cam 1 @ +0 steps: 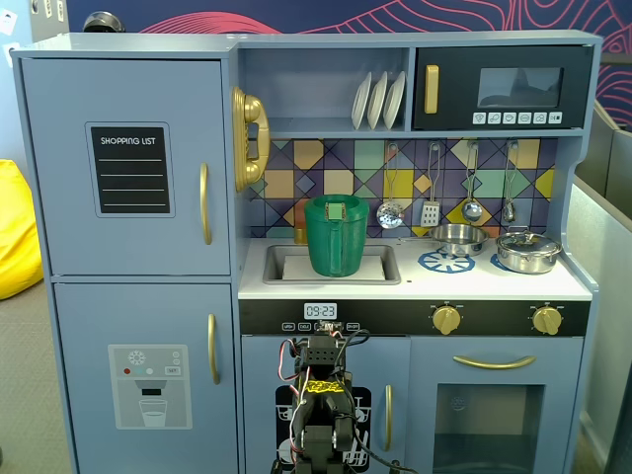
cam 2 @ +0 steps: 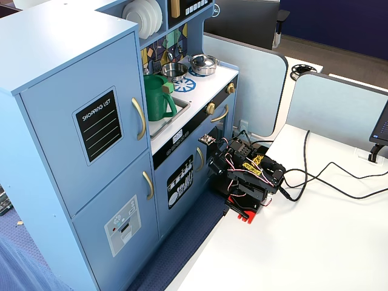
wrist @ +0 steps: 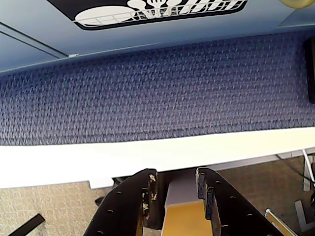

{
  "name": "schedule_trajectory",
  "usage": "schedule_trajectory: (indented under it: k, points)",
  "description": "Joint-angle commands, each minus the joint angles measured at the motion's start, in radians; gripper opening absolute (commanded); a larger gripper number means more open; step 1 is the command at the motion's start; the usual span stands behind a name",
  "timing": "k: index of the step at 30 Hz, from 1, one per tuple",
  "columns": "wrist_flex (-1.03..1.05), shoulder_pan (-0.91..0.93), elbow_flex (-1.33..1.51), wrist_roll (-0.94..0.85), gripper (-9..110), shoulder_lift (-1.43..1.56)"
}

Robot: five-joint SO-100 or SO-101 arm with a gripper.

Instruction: Open the left cabinet door

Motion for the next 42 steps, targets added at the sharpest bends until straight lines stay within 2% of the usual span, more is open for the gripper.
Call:
schedule_trajectory:
  k: [1, 3, 6, 8, 22, 31, 35, 42]
  points:
    - [-0.035, -0.123, -0.138, 0.101, 2, -0.006]
    - [-0.133, -0.189, -0.219, 0.091, 2, -0.014]
    - [-0.290, -0.238, -0.342, -0.031, 2, -0.064]
    - [-0.408, -0.268, -0.419, 0.000, 4, -0.112]
    - [-0.792, -0.529, -0.851, -0.141, 13, -0.414]
    - [-0.940, -0.595, -0.960, -0.153, 19, -0.563]
    - [-0.951, -0.601, -0.996, -0.138, 26, -0.615]
    - [-1.017, -0.629, -1.045, -0.158, 26, -0.712]
